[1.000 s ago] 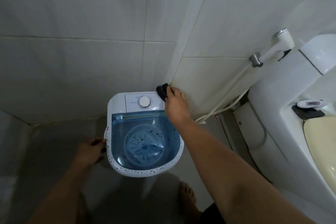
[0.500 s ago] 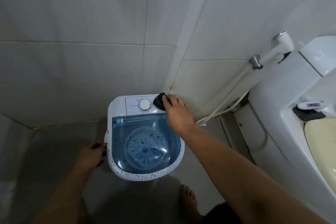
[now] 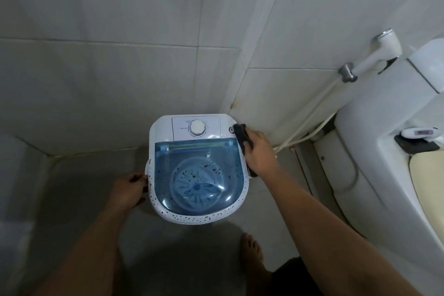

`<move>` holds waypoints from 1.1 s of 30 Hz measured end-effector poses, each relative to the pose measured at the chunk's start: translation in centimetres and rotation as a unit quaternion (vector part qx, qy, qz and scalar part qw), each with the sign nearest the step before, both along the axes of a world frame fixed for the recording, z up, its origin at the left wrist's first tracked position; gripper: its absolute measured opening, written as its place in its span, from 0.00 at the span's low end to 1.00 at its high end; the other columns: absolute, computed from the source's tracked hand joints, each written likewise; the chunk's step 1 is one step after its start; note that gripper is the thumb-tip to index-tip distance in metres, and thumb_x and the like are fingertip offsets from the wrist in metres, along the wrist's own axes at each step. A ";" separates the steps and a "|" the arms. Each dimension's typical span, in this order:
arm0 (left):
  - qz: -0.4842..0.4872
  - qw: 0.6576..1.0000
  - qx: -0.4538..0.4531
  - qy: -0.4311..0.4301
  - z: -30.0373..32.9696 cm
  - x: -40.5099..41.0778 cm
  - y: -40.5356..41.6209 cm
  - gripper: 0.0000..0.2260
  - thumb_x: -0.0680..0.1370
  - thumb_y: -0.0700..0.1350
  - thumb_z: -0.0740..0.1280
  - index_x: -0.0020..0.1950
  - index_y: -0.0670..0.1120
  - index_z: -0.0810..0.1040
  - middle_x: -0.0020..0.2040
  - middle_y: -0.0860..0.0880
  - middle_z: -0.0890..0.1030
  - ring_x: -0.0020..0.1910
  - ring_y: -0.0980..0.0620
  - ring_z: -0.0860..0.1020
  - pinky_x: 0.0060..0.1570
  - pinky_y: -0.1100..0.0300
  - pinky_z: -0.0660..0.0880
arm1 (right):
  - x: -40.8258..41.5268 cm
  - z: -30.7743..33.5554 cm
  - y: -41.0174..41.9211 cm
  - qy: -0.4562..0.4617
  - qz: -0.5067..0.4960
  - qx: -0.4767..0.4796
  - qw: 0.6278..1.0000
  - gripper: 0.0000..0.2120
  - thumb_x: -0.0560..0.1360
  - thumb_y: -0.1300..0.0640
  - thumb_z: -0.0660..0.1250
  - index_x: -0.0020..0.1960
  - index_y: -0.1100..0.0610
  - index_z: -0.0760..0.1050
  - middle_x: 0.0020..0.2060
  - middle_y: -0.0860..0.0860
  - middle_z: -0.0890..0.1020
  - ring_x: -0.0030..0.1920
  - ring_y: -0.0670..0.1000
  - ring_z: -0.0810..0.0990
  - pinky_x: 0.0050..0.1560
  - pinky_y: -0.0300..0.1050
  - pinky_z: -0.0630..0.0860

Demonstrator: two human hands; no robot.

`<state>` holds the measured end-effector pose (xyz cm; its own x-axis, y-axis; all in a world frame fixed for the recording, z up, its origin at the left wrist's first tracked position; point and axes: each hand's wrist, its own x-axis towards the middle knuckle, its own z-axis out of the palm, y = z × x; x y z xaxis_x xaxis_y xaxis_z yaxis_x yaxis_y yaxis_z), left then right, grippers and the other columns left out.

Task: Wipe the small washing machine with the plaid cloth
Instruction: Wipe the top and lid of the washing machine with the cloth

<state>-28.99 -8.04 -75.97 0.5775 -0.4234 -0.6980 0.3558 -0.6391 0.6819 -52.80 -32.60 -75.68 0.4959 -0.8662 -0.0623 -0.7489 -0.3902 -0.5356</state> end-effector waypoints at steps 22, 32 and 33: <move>0.013 0.999 0.017 0.029 -0.3 0.5 -0.2 0.11 0.82 0.40 0.65 0.63 0.41 0.77 0.57 0.42 0.82 0.54 0.45 0.79 0.55 0.48 0.76 | 1.4 0.8 -1.3 -0.012 -0.014 0.045 0.999 0.24 0.80 0.63 0.61 0.76 0.57 0.69 0.67 0.58 0.74 0.64 0.57 0.76 0.65 0.39 0.66; 0.014 0.999 0.008 0.033 0.0 0.3 -0.3 0.07 0.82 0.40 0.64 0.58 0.43 0.79 0.54 0.43 0.83 0.51 0.47 0.80 0.59 0.46 0.76 | -4.3 -1.9 9.7 -0.130 -0.111 0.018 0.985 0.24 0.80 0.63 0.64 0.75 0.54 0.71 0.66 0.53 0.75 0.65 0.51 0.76 0.69 0.41 0.69; 0.015 0.999 0.007 0.036 -0.2 0.4 -0.3 0.05 0.82 0.41 0.64 0.56 0.44 0.79 0.54 0.43 0.83 0.51 0.47 0.80 0.59 0.46 0.76 | -4.7 -2.1 11.2 -0.144 -0.124 0.011 0.982 0.23 0.80 0.63 0.64 0.75 0.53 0.71 0.66 0.52 0.75 0.65 0.50 0.76 0.69 0.42 0.70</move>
<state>-28.63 -8.34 -76.14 0.5378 -0.3972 -0.7436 0.4220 -0.6368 0.6453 -57.53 -21.39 -77.77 0.2695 -0.9625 0.0299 -0.6356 -0.2011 -0.7453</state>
